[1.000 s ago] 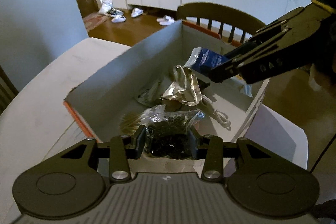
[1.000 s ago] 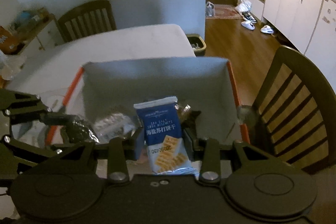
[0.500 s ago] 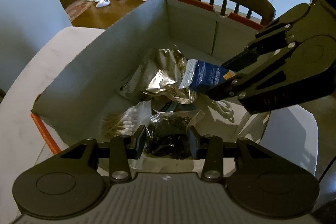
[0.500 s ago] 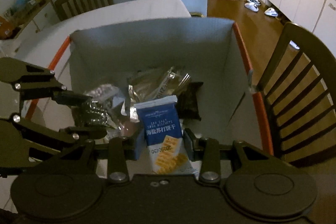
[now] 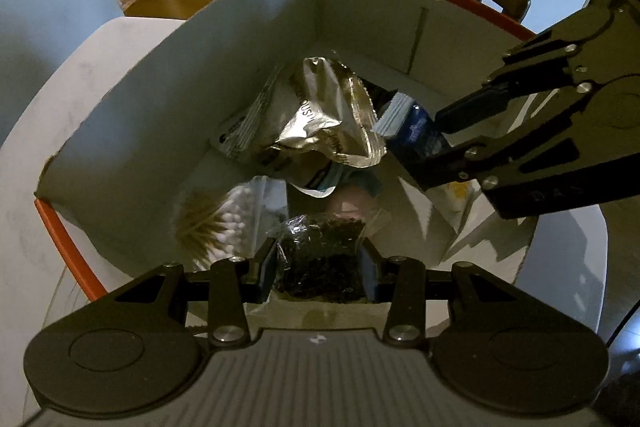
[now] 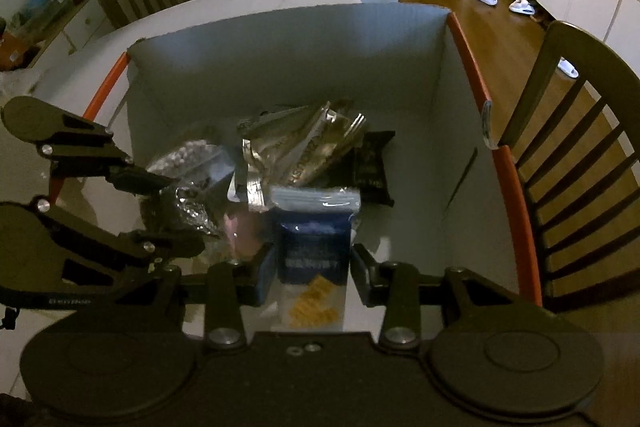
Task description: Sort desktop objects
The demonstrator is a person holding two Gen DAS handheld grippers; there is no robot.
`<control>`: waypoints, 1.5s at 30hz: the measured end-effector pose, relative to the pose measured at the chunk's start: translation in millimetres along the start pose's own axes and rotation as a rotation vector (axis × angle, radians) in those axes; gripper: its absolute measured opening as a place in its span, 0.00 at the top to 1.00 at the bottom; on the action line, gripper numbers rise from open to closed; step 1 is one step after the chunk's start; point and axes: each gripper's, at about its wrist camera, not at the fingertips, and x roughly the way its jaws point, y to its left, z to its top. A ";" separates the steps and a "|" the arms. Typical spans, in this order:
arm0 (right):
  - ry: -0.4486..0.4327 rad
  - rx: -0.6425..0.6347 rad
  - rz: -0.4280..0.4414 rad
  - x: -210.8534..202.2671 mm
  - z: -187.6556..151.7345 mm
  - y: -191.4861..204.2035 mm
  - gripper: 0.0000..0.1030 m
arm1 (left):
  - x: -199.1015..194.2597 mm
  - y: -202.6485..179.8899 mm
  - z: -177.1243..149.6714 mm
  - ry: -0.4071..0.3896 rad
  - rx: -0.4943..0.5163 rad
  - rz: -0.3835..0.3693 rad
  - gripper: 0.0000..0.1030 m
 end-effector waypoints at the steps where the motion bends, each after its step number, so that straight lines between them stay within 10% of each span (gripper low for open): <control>1: -0.003 0.000 0.004 -1.2 -0.4 -0.1 0.59 | 0.0 0.2 -0.2 0.002 -0.003 0.001 0.60; 18: -0.064 -0.011 0.048 -32.2 -4.4 -0.6 0.38 | -23.9 13.6 -6.2 -0.058 -0.083 0.013 0.22; 41: -0.136 -0.112 0.092 -81.5 -7.2 47.9 0.26 | -97.4 19.2 -52.0 -0.216 -0.227 -0.034 0.14; 45: -0.149 -0.118 0.090 -87.8 -9.7 53.2 0.15 | -106.8 26.8 -63.4 -0.253 -0.279 0.010 0.00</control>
